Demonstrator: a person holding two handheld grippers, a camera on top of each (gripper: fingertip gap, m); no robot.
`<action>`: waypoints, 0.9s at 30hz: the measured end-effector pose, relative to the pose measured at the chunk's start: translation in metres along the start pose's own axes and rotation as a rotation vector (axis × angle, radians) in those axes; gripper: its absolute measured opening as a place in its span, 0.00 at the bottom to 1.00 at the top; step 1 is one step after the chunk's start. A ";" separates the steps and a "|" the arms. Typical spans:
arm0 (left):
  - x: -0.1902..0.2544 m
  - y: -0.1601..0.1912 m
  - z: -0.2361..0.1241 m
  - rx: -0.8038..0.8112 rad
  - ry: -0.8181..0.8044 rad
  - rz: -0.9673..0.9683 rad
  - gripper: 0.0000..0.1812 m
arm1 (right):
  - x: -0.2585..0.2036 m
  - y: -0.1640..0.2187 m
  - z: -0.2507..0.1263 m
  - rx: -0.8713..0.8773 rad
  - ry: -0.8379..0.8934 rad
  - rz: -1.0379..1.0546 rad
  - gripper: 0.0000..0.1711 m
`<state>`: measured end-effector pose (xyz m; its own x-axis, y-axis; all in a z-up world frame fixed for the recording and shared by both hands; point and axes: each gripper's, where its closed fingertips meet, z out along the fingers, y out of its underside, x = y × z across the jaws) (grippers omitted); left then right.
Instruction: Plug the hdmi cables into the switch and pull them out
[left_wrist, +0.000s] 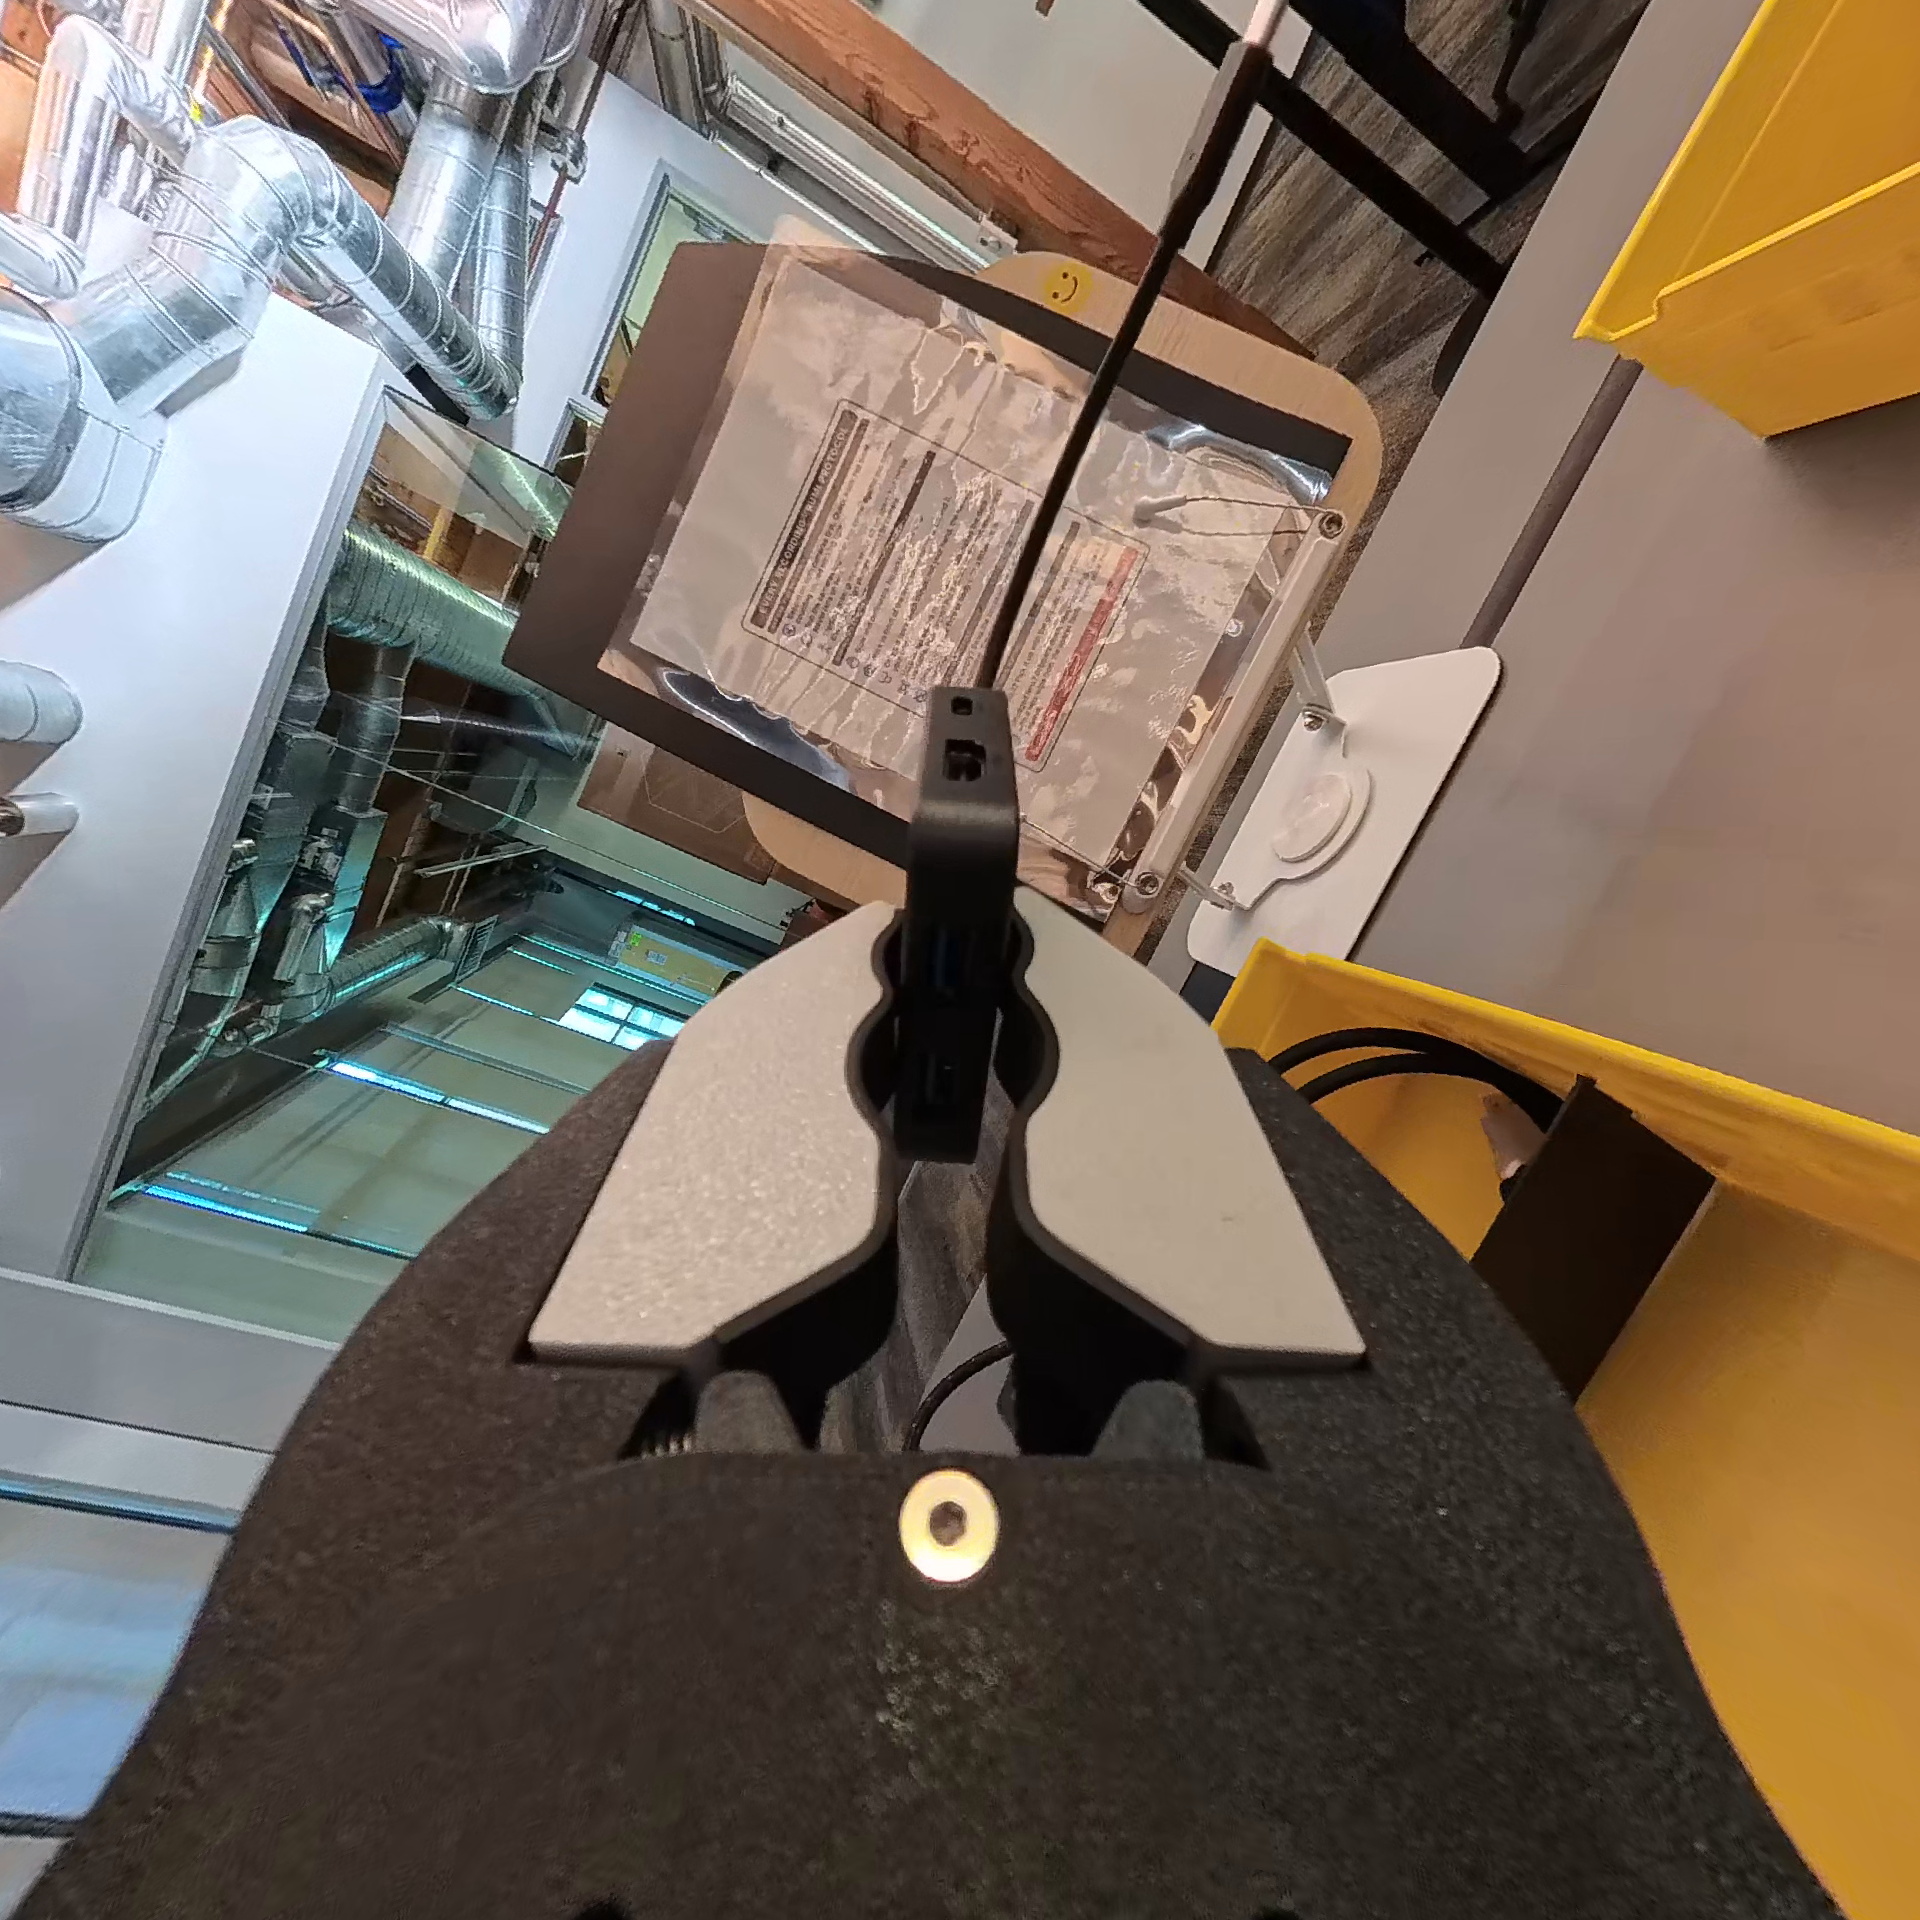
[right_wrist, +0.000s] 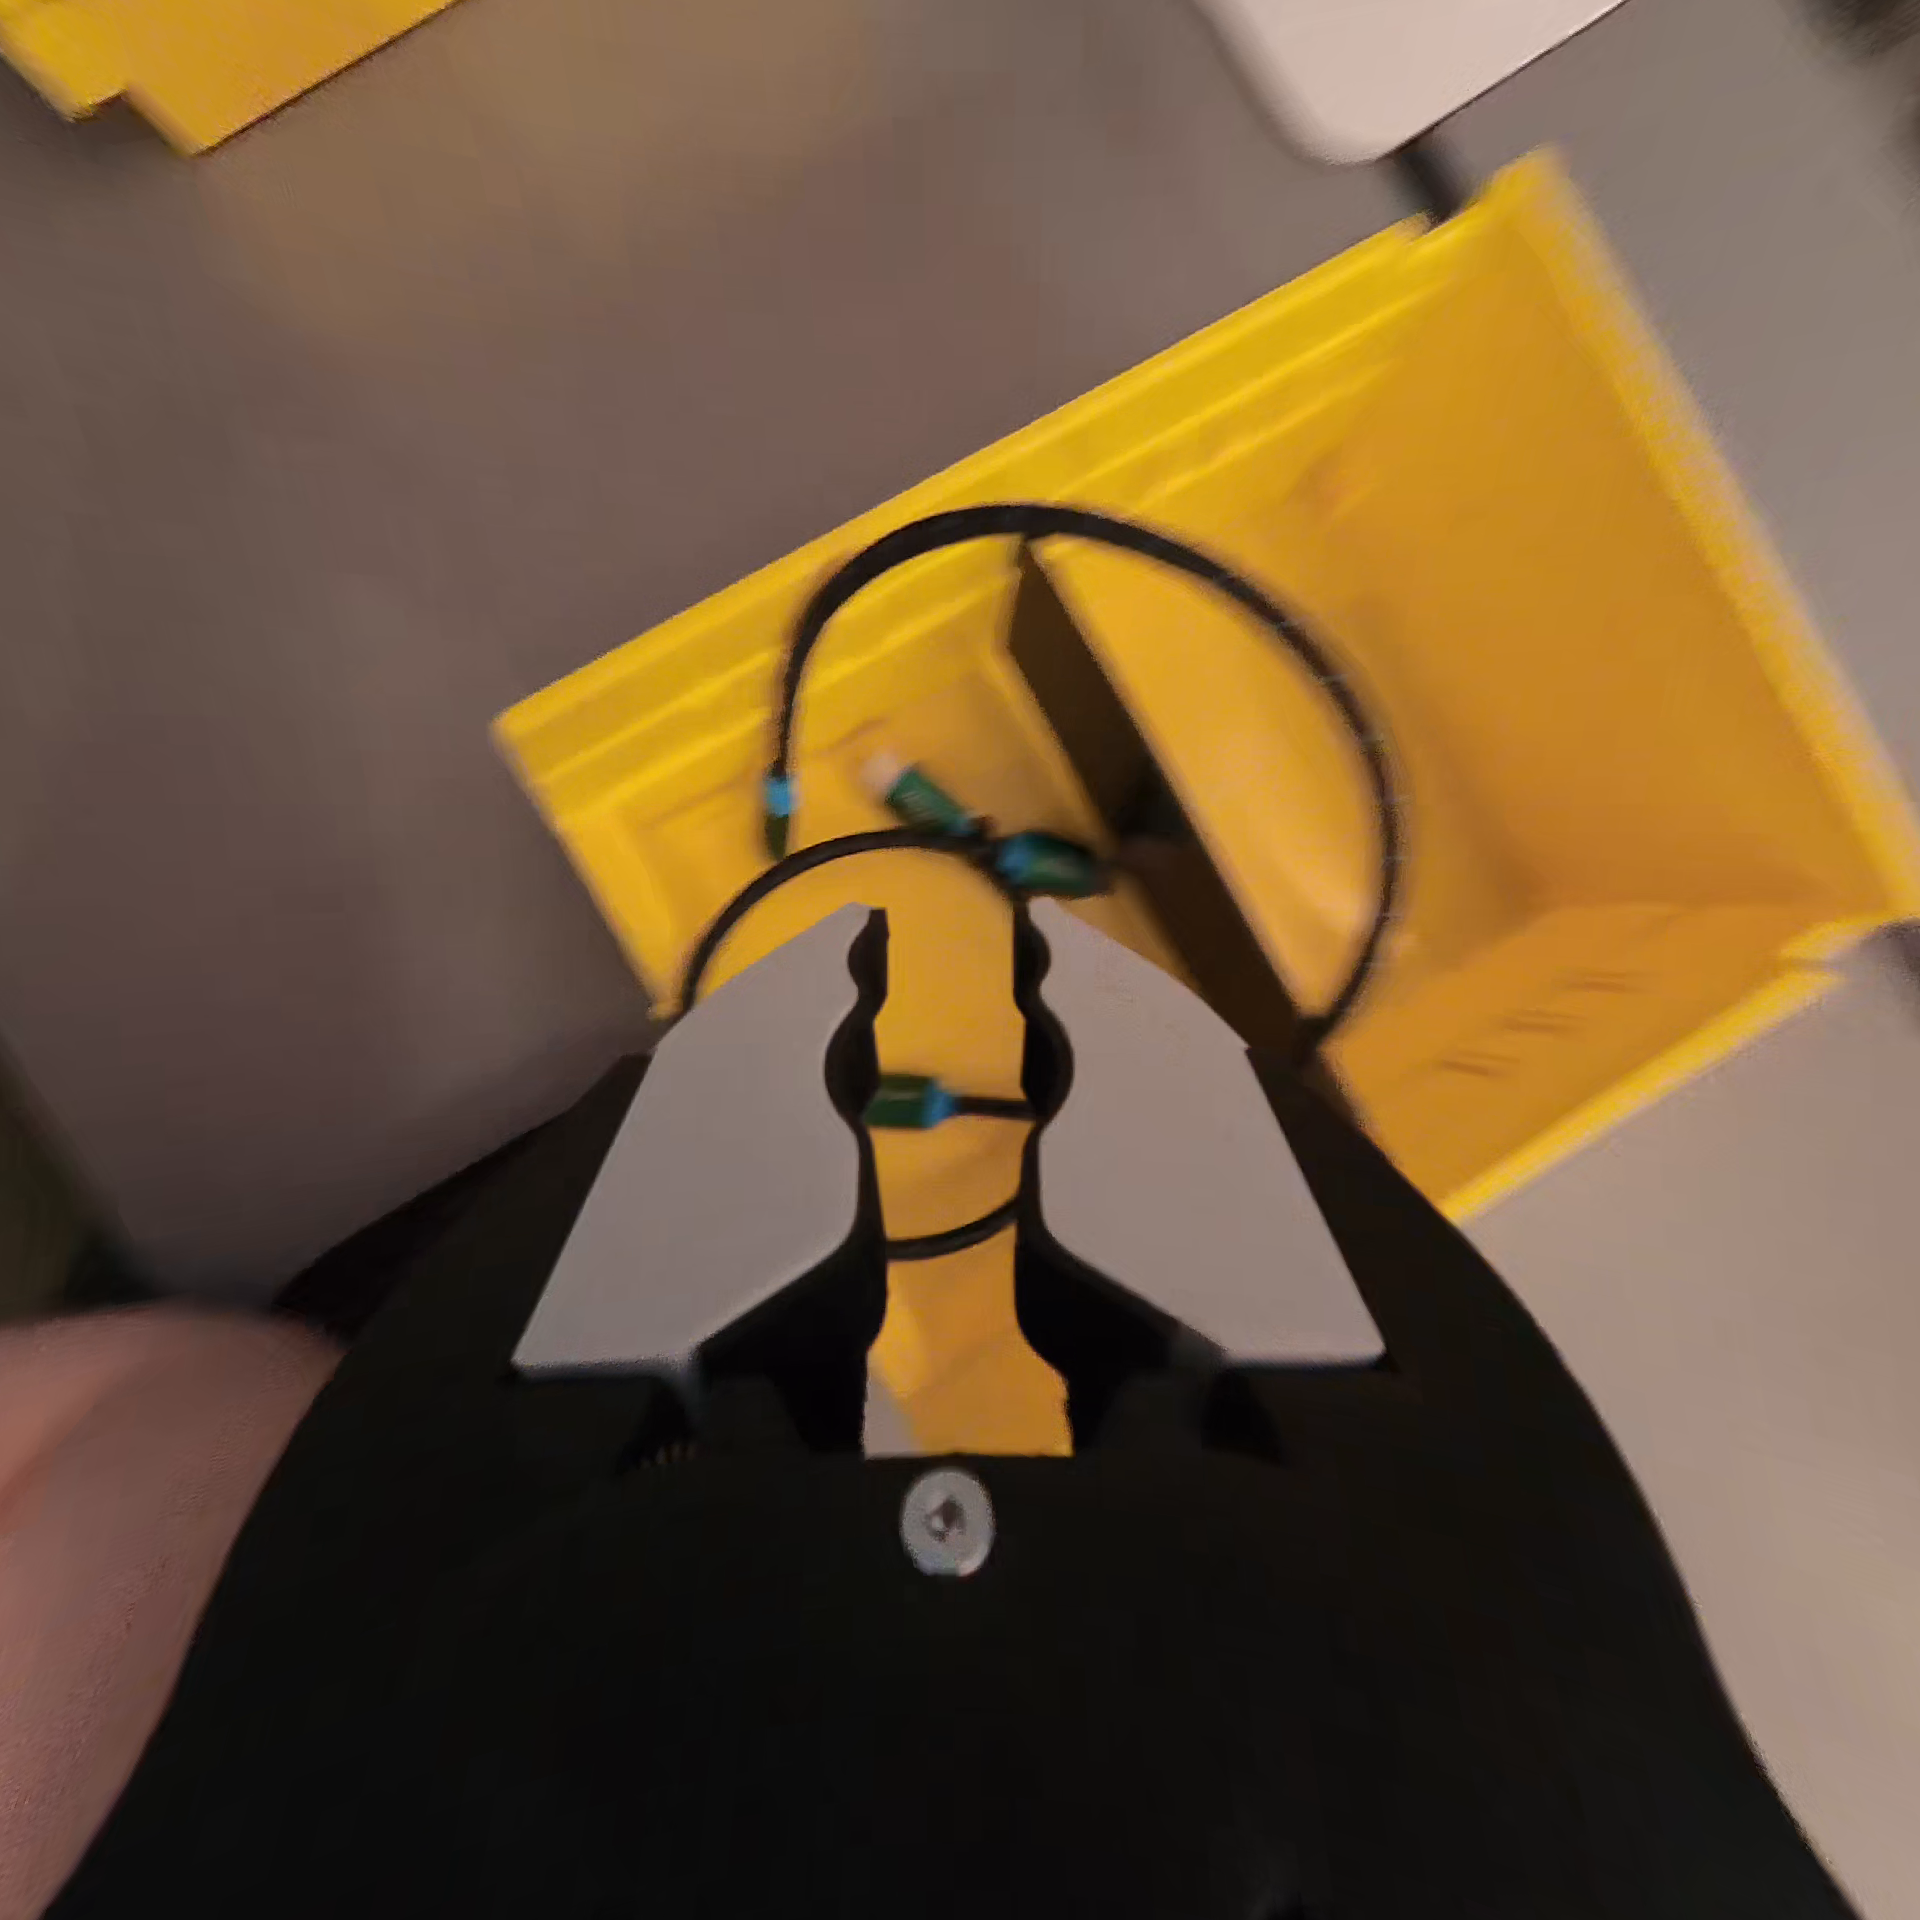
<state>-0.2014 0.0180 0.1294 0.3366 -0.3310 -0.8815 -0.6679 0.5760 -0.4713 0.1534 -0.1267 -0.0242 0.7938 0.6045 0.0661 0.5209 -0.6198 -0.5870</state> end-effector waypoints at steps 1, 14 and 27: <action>0.001 -0.001 0.000 0.004 0.004 0.000 0.08 | 0.019 -0.006 -0.004 0.055 0.099 -0.015 0.15; 0.019 -0.008 0.007 0.009 0.048 0.032 0.08 | 0.099 0.016 0.036 0.037 0.262 0.098 0.11; 0.021 -0.012 0.006 0.021 0.054 0.032 0.08 | 0.095 0.036 -0.001 -0.036 0.329 0.161 0.05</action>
<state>-0.1823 0.0090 0.1160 0.2784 -0.3513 -0.8939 -0.6634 0.6027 -0.4435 0.2480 -0.0922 -0.0379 0.9221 0.3080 0.2342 0.3867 -0.7145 -0.5830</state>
